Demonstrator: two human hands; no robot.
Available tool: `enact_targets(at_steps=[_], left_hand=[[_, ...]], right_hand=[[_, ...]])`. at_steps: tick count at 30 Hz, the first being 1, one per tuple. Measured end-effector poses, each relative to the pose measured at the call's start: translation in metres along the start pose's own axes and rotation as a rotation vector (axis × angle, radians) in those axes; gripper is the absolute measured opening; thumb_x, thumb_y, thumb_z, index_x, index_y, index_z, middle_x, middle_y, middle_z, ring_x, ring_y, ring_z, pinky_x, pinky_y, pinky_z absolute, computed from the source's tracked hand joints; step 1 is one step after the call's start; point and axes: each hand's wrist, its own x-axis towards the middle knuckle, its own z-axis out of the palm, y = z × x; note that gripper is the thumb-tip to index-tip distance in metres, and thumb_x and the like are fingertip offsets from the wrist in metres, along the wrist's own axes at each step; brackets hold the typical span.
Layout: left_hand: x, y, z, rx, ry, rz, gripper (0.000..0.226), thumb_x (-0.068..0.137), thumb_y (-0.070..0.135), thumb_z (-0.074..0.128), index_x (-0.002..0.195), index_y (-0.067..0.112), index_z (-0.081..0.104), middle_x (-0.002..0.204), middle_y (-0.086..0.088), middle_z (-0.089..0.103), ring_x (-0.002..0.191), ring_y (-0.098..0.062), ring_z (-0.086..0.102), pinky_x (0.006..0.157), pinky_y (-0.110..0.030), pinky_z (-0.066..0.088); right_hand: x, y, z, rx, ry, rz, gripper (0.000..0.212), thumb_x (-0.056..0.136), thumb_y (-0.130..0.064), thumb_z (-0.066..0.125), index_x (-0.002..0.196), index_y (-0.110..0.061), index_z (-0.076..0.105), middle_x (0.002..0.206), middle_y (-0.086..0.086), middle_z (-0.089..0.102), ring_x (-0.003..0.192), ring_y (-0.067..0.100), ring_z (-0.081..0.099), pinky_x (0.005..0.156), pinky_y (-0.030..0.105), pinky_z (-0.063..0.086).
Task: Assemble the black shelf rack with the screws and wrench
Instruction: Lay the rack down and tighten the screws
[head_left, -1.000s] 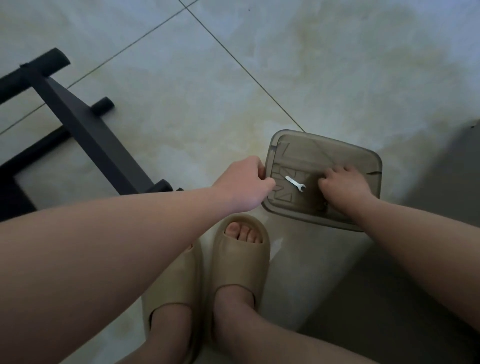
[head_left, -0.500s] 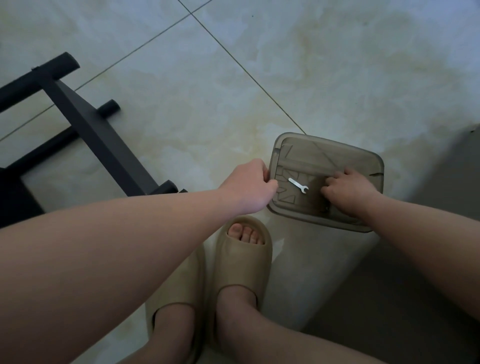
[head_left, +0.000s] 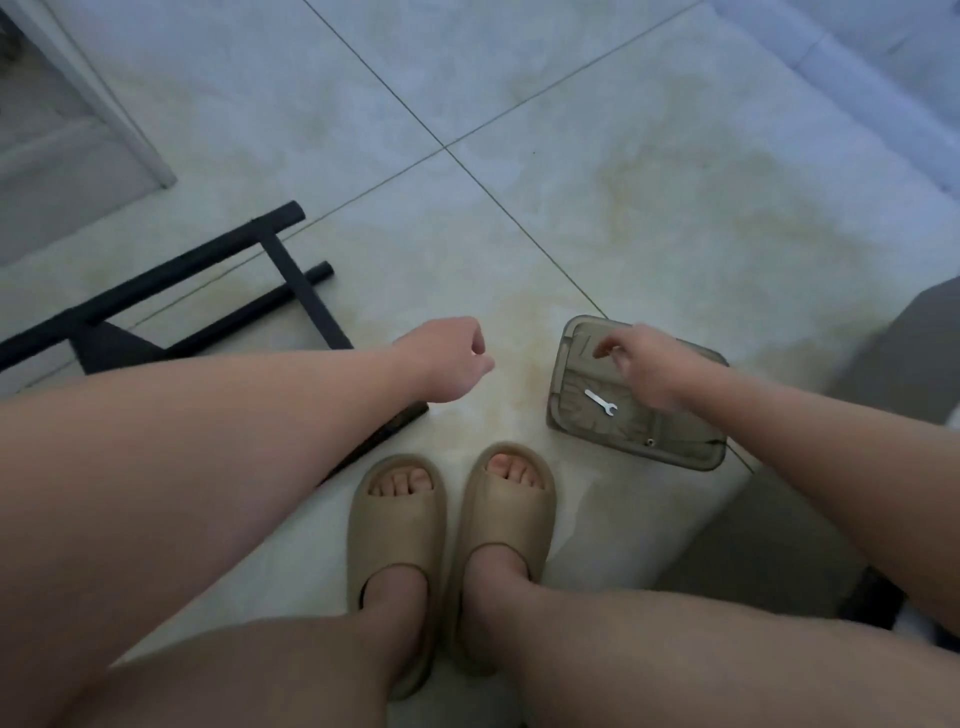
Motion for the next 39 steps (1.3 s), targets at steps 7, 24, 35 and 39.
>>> enact_targets(at_steps=[7, 24, 35, 39], left_hand=[[-0.071, -0.055, -0.045, -0.046, 0.099, -0.13, 0.022, 0.101, 0.029, 0.052, 0.112, 0.013, 0.062, 0.111, -0.007, 0.069, 0.104, -0.027, 0.062, 0.085, -0.031, 0.047], [-0.011, -0.154, -0.01, -0.746, -0.189, -0.354, 0.056, 0.097, 0.063, 0.044, 0.121, 0.017, 0.066, 0.115, 0.001, 0.073, 0.095, -0.027, 0.072, 0.091, -0.039, 0.055], [-0.022, -0.153, 0.012, -0.92, -0.148, -0.237, 0.037, 0.099, 0.04, 0.058, 0.113, 0.007, 0.066, 0.104, -0.003, 0.076, 0.077, -0.025, 0.076, 0.062, -0.031, 0.06], [-0.022, -0.152, 0.018, -0.962, -0.1, -0.22, 0.028, 0.099, 0.036, 0.058, 0.1, 0.01, 0.068, 0.09, -0.003, 0.075, 0.068, -0.021, 0.073, 0.058, -0.028, 0.057]], right_hand=[[-0.036, -0.109, 0.0, 0.42, 0.116, -0.179, 0.013, 0.092, -0.011, 0.069, 0.082, -0.019, 0.065, 0.075, -0.007, 0.065, 0.076, 0.016, 0.06, 0.071, 0.029, 0.046], [-0.02, -0.166, 0.092, 0.864, 0.039, -0.316, 0.019, 0.092, 0.002, 0.068, 0.091, -0.016, 0.074, 0.086, 0.013, 0.075, 0.088, 0.033, 0.068, 0.086, 0.048, 0.054], [-0.015, -0.15, 0.122, 0.873, 0.083, -0.415, 0.014, 0.087, -0.022, 0.068, 0.091, -0.035, 0.07, 0.086, -0.009, 0.075, 0.082, 0.015, 0.071, 0.073, 0.02, 0.051], [-0.016, -0.149, 0.128, 0.846, 0.131, -0.445, 0.018, 0.088, -0.019, 0.068, 0.094, -0.036, 0.069, 0.089, -0.012, 0.075, 0.086, 0.014, 0.072, 0.081, 0.023, 0.055]])
